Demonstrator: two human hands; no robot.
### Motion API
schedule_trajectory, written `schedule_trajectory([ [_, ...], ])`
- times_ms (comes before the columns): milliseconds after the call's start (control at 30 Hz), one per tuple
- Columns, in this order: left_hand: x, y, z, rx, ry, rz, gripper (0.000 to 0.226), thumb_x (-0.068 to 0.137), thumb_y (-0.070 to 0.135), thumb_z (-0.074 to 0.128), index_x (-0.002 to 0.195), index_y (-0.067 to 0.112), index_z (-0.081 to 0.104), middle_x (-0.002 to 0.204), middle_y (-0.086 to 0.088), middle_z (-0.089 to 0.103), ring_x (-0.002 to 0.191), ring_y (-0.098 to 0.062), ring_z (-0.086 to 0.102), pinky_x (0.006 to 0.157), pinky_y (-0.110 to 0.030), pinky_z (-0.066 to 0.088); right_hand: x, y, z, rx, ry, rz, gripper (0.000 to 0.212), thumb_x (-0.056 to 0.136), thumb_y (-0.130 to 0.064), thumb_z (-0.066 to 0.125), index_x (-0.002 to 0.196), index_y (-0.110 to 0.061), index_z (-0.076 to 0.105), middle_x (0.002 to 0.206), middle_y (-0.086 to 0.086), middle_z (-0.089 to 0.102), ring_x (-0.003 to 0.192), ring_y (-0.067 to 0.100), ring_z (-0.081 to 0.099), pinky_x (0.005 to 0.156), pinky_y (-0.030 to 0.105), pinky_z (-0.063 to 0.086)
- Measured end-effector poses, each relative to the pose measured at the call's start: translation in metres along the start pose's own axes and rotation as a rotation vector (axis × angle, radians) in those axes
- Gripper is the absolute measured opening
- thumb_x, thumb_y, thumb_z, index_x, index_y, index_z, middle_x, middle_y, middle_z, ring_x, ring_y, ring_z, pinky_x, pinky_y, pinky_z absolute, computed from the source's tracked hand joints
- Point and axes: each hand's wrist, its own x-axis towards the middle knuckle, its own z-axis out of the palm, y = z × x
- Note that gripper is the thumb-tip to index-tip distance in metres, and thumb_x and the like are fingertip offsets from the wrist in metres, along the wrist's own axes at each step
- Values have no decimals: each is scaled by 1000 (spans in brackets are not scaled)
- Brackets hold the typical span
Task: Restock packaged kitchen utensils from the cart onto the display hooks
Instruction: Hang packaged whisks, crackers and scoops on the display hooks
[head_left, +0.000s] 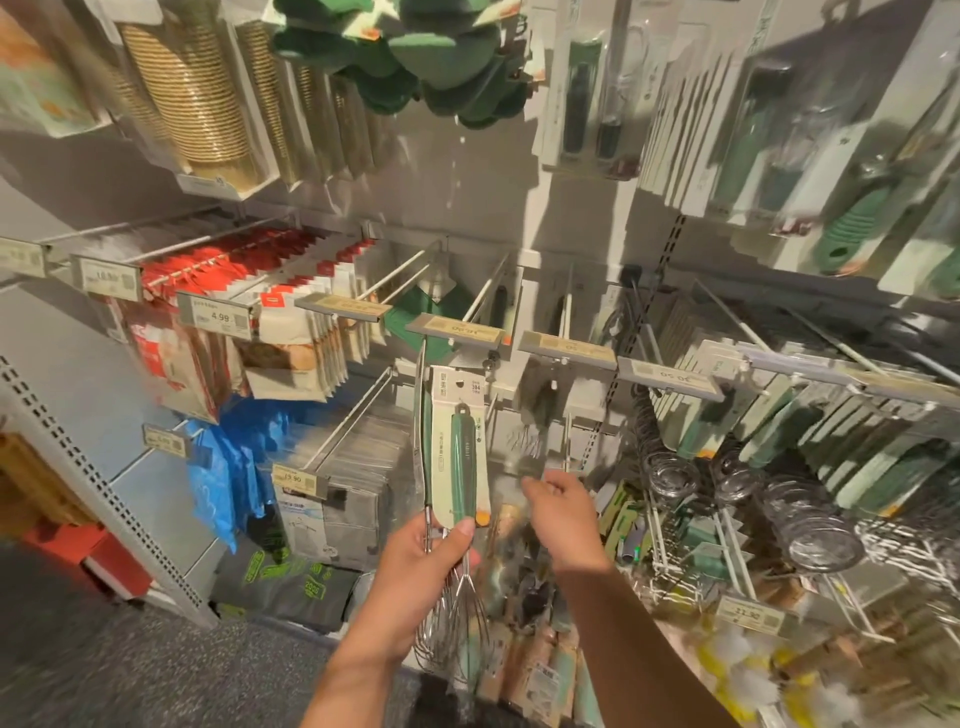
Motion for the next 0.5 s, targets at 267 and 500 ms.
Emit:
schedule_trajectory([
  [267,-5,-1,10,-18,-115,-22,22,102,19,60,122,11,67,109,-5,79,104,-18,75,79,-17,55,-29,-5,11,96,-186,15,22,104,-36,59,113,-21,72,107,0,78,104,22,73,93,45,59],
  [500,-5,-6,8,10,-111,-14,20,98,19,67,113,7,68,91,-3,79,83,-13,72,76,-25,54,-41,-2,16,109,-140,-29,32,92,-32,77,116,-19,60,114,4,70,103,17,69,86,36,57],
])
